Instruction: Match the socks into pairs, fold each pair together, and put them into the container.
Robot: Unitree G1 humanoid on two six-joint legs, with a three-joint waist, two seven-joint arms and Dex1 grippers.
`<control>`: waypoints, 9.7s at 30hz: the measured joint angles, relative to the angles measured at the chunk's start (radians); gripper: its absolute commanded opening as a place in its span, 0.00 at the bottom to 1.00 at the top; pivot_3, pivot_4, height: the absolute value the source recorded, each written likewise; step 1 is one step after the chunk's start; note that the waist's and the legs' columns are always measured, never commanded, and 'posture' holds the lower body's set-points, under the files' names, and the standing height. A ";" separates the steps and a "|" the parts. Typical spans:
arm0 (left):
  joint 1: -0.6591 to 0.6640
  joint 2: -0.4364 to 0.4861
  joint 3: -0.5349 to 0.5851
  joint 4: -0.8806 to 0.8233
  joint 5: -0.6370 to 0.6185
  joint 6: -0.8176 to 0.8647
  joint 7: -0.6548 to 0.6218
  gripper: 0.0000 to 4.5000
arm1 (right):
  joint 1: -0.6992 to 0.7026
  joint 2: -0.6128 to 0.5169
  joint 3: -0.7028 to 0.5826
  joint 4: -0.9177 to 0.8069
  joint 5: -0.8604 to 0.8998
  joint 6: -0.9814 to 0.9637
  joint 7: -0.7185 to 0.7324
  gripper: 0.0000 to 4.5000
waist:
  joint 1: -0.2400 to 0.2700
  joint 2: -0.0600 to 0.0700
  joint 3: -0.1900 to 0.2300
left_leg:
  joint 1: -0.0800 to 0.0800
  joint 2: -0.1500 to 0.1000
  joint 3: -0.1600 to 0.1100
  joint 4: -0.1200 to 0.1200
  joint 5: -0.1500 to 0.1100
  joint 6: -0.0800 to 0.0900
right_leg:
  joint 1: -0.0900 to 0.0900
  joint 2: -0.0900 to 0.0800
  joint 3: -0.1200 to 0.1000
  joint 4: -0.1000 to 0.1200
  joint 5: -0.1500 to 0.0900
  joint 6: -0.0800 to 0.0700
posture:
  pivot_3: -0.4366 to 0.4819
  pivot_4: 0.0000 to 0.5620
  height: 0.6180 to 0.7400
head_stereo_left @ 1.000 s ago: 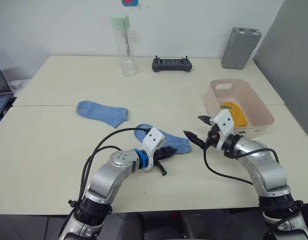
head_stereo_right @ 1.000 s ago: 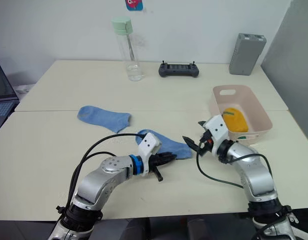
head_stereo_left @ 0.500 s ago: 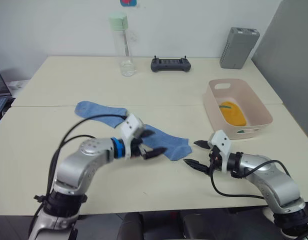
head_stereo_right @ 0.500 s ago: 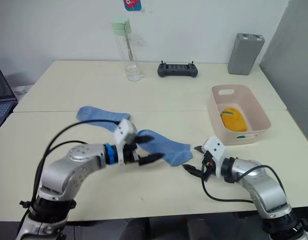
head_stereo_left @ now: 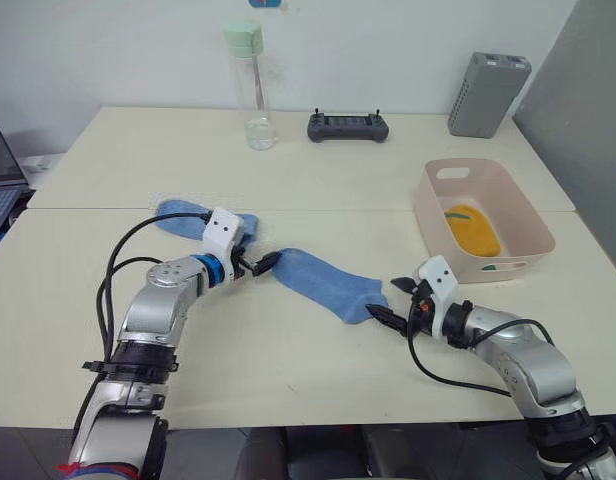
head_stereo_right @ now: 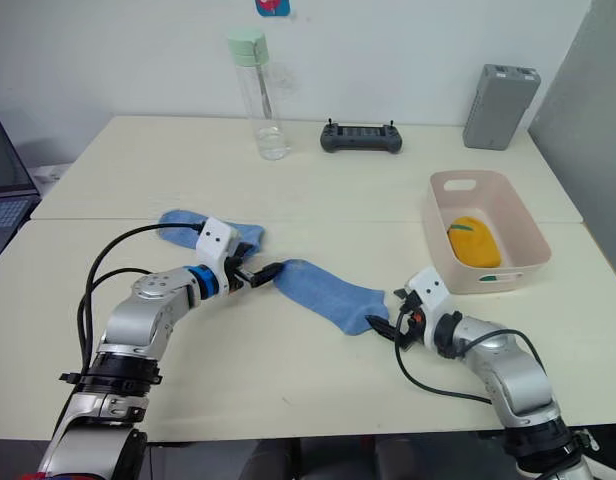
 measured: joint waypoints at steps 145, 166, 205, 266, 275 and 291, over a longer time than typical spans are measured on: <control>0.443 0.049 0.339 -0.294 -0.138 -0.161 0.096 0.99 | -0.050 0.034 -0.073 0.058 -0.025 -0.207 -0.006 1.00 | -0.011 -0.004 -0.001 | 0.001 0.001 0.007 0.005 -0.001 -0.001 | -0.004 -0.001 0.006 0.002 0.000 -0.002 | 0.48 0.27 1.00; 0.121 0.059 0.095 0.036 0.100 -0.238 0.100 0.87 | -0.275 0.027 0.044 -0.073 0.038 -0.036 0.044 1.00 | -0.011 -0.004 -0.001 | 0.000 0.002 0.006 -0.001 -0.001 -0.001 | -0.006 0.000 0.004 0.002 0.004 -0.002 | 0.48 0.27 1.00; 0.056 -0.118 -0.218 -0.333 0.062 0.053 -0.040 0.10 | -0.259 -0.030 -0.004 -0.053 0.039 -0.035 0.027 1.00 | 0.000 -0.004 -0.001 | -0.001 0.001 0.004 0.002 -0.001 -0.001 | -0.004 0.000 0.003 0.002 0.003 0.002 | 0.48 0.27 1.00; -0.042 0.166 -0.082 0.205 0.207 -0.590 -0.236 1.00 | -0.481 0.106 0.264 0.526 -0.402 -0.672 0.214 0.01 | -0.001 -0.004 -0.001 | -0.004 0.002 0.004 0.002 -0.001 -0.001 | -0.009 0.000 0.001 0.005 0.005 -0.004 | 0.48 0.27 1.00; -0.074 0.149 -0.107 0.242 0.240 -0.650 -0.249 1.00 | -0.435 0.105 0.179 0.436 -0.306 -0.545 0.226 0.01 | 0.000 -0.004 -0.001 | -0.004 0.002 0.004 0.003 -0.001 -0.001 | -0.008 0.000 0.001 0.005 0.005 -0.004 | 0.48 0.27 1.00; -0.195 0.117 -0.147 0.460 0.345 -0.829 -0.185 0.29 | -0.403 0.072 0.154 0.395 -0.277 -0.506 0.207 0.00 | 0.013 -0.004 -0.001 | -0.004 0.002 0.004 0.003 -0.001 -0.001 | -0.009 0.000 0.001 0.005 0.005 -0.004 | 0.48 0.27 1.00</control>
